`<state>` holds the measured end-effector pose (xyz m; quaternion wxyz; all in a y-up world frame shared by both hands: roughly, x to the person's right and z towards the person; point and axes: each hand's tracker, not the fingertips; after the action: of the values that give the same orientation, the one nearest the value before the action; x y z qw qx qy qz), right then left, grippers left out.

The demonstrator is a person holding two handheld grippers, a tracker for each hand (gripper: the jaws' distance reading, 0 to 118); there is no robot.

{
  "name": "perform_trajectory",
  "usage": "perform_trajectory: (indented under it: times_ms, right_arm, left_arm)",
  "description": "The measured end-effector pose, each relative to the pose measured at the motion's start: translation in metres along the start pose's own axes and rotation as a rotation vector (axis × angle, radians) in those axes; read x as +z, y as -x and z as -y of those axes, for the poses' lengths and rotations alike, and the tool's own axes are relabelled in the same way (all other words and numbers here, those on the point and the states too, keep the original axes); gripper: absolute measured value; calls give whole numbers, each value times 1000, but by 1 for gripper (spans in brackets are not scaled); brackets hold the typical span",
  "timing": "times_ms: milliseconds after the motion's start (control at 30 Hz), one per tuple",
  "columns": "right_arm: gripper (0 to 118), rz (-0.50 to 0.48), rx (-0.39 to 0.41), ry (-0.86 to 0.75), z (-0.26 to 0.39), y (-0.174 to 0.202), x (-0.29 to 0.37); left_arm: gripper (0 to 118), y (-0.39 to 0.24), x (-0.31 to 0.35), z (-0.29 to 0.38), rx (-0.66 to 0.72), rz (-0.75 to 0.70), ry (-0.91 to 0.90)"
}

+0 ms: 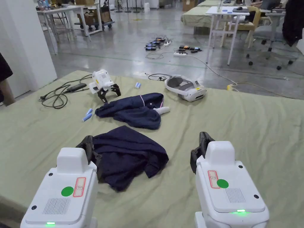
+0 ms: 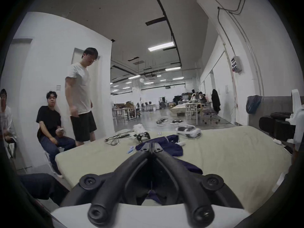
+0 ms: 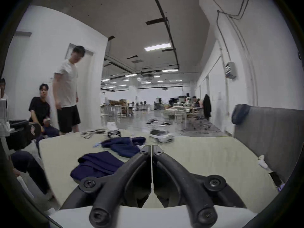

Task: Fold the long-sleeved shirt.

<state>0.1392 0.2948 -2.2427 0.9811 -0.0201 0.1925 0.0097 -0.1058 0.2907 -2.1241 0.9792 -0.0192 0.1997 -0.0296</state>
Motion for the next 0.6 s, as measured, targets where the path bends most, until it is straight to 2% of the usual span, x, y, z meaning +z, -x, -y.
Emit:
perform_trajectory:
  times_ms: [100, 133, 167, 233, 267, 300, 400, 433, 533, 567, 600]
  right_arm:
    - [0, -16, 2, 2, 2, 10, -13]
    - [0, -27, -4, 1, 2, 11, -17]
    - [0, -32, -5, 8, 2, 11, -22]
    - [0, -37, 10, 24, 6, 9, -26]
    - [0, -36, 33, 29, 7, 8, -28]
    - [0, -30, 59, 35, 9, 5, -30]
    - [0, -11, 70, 61, 17, -4, -34]
    - [0, -8, 70, 74, 19, -7, -38]
    - [0, -7, 80, 113, 27, -9, -45]
    - [3, -18, 86, 120, 30, -9, -48]
    - [6, -22, 95, 124, 32, -9, -51]
  left_arm:
    - [4, 4, -30, 3, 24, 20, 91]
    - [11, 8, -48, 7, 64, 32, 144]
    - [31, 9, -75, 11, 104, 54, 190]
    - [111, 19, -126, 19, 187, 133, 372]
    - [107, 20, -161, 31, 199, 147, 521]
    - [105, 17, -185, 41, 245, 170, 553]
    - [106, 19, -245, 93, 138, 147, 611]
    - [106, -3, -270, 80, 99, 144, 648]
    - [103, -21, -309, 108, 12, 172, 752]
    - [96, -13, -323, 134, -16, 187, 785]
    - [83, -13, -329, 141, -15, 198, 818]
